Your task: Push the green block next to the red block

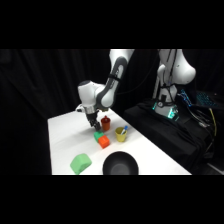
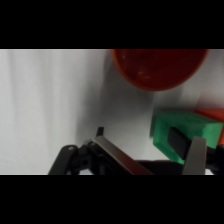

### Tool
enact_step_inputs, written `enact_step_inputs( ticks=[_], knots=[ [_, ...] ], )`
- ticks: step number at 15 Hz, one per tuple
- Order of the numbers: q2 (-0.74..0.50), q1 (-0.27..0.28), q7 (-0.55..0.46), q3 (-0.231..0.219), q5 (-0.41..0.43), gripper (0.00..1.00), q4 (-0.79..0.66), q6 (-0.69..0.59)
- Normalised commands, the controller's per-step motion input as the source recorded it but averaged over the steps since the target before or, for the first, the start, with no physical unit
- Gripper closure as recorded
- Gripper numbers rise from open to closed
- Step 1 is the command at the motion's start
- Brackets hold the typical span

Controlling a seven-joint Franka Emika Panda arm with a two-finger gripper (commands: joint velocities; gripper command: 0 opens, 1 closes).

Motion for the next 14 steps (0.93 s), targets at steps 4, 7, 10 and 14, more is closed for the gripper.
enact_step_inputs(
  ticks=[4, 7, 10, 14],
  knots=[
    [-0.32, 0.225, 0.24, -0.072, -0.184, 0.0, -0.33, 0.11],
    [-0.27, 0.129, 0.19, -0.118, -0.179, 0.0, -0.2, 0.0],
    [-0.25, 0.094, 0.17, -0.139, -0.183, 0.0, -0.11, -0.09],
    [-0.27, 0.093, 0.17, -0.114, -0.167, 0.0, -0.05, -0.2]
  ],
)
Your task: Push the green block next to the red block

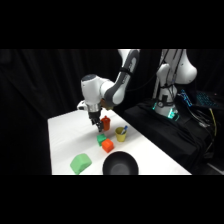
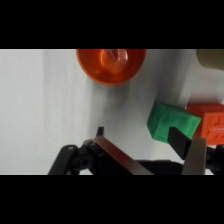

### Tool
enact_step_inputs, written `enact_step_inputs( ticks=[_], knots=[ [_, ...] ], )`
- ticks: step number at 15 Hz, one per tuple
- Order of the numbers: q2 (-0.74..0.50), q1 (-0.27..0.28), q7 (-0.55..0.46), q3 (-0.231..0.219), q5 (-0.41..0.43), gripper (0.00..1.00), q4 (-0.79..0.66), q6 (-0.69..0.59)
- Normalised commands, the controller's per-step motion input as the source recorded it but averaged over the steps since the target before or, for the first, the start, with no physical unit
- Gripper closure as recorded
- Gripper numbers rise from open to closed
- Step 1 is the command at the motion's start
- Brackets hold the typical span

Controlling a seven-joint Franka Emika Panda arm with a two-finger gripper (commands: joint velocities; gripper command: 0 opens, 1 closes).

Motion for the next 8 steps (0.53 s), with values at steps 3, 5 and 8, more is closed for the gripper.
enact_step_inputs(
  ticks=[3, 5, 8],
  knots=[
    [-0.48, 0.046, 0.07, 0.023, 0.014, 0.0, -0.06, -0.42],
    [-0.59, 0.05, 0.11, 0.042, 0.097, 0.0, -0.03, -0.56],
    [-0.54, 0.065, 0.14, 0.023, 0.099, 0.0, 0.08, -0.58]
  ],
)
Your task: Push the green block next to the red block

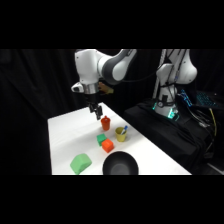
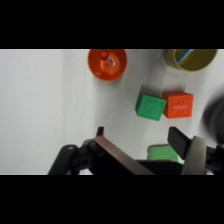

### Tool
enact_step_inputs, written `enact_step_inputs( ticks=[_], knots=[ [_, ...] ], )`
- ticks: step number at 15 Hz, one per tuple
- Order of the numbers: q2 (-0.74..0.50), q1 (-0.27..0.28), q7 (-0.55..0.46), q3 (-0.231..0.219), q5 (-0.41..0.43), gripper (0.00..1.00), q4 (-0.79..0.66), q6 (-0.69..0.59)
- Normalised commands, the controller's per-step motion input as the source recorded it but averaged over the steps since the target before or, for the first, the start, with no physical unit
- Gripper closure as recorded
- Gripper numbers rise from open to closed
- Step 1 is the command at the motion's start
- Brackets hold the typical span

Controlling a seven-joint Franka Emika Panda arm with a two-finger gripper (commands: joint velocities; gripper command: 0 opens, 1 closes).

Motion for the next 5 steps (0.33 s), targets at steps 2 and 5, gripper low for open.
enact_step_inputs(
  ticks=[2, 5],
  knots=[
    [-0.35, 0.061, 0.15, 0.017, 0.122, 0.0, 0.19, -0.55],
    [-0.17, 0.08, 0.24, 0.022, 0.109, 0.0, 0.2, -0.43]
  ],
)
